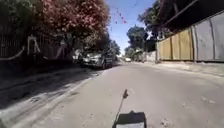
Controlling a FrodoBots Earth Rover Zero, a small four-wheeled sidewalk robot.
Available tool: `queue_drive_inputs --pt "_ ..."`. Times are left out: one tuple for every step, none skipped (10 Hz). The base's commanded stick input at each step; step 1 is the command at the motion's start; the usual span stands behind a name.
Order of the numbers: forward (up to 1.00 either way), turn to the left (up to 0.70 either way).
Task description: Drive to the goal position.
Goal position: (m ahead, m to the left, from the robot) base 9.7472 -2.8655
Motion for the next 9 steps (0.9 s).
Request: queue_drive_inputs --pt "1.0 -0.15" --pt "1.0 -0.02" --pt "1.0 -0.01" --pt "1.0 0.0" --pt "1.0 0.0" --pt "1.0 0.0" --pt "1.0 0.0" --pt "1.0 0.0" --pt "1.0 0.0"
